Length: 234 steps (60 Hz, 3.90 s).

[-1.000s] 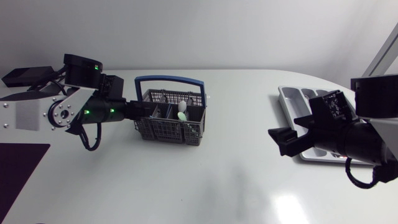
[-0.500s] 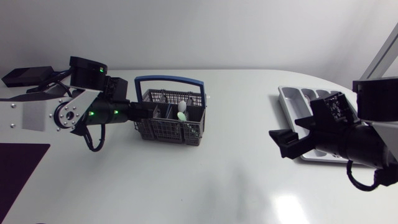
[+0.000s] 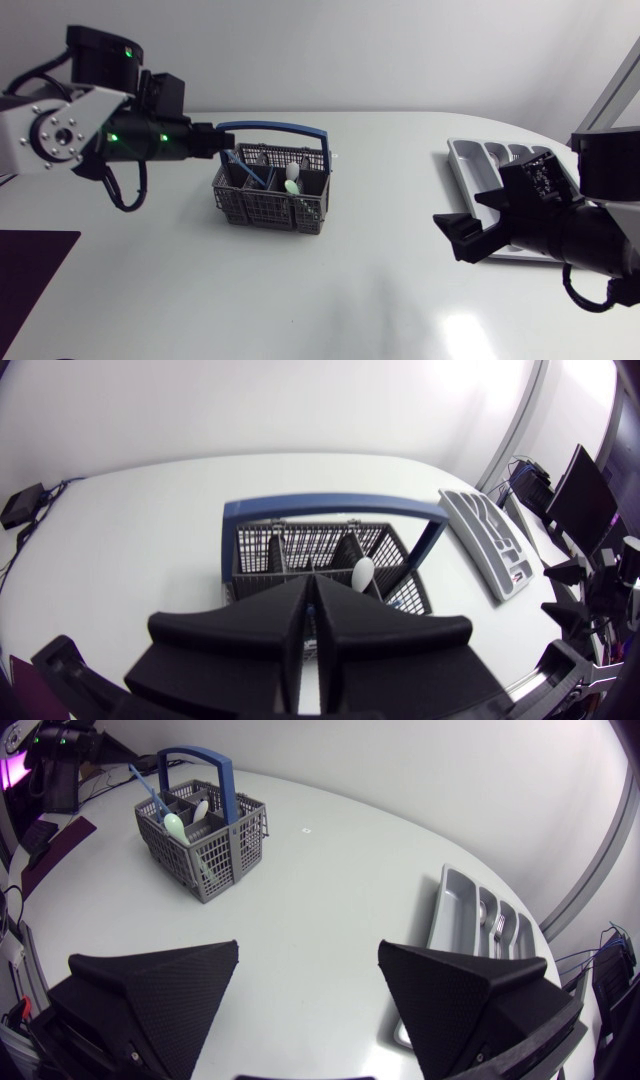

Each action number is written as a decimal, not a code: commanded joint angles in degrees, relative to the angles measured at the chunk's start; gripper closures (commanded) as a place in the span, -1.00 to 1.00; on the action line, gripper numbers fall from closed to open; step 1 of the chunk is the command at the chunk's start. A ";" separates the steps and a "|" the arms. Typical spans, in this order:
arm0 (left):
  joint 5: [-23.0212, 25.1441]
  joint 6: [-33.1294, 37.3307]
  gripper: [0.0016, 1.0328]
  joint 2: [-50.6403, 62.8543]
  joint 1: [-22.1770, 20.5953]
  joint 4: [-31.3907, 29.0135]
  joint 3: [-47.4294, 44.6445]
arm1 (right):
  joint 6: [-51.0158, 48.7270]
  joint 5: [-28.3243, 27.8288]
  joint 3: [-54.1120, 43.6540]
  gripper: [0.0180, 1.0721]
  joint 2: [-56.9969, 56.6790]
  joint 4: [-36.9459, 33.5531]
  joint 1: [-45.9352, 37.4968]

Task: Unload the cutlery basket into the drawer organizer.

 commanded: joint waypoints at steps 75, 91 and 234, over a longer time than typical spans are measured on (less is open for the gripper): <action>23.26 6.15 0.93 4.00 -17.93 -35.86 20.05 | -3.78 -12.40 13.83 -0.88 4.04 -12.54 20.66; 25.02 5.54 0.93 7.26 -18.99 -35.69 22.51 | -4.13 -13.89 13.39 -0.72 12.57 -7.80 24.09; 9.11 34.72 -0.26 2.68 -1.24 -16.09 5.55 | -2.20 -10.20 31.49 0.88 51.68 -5.51 -31.81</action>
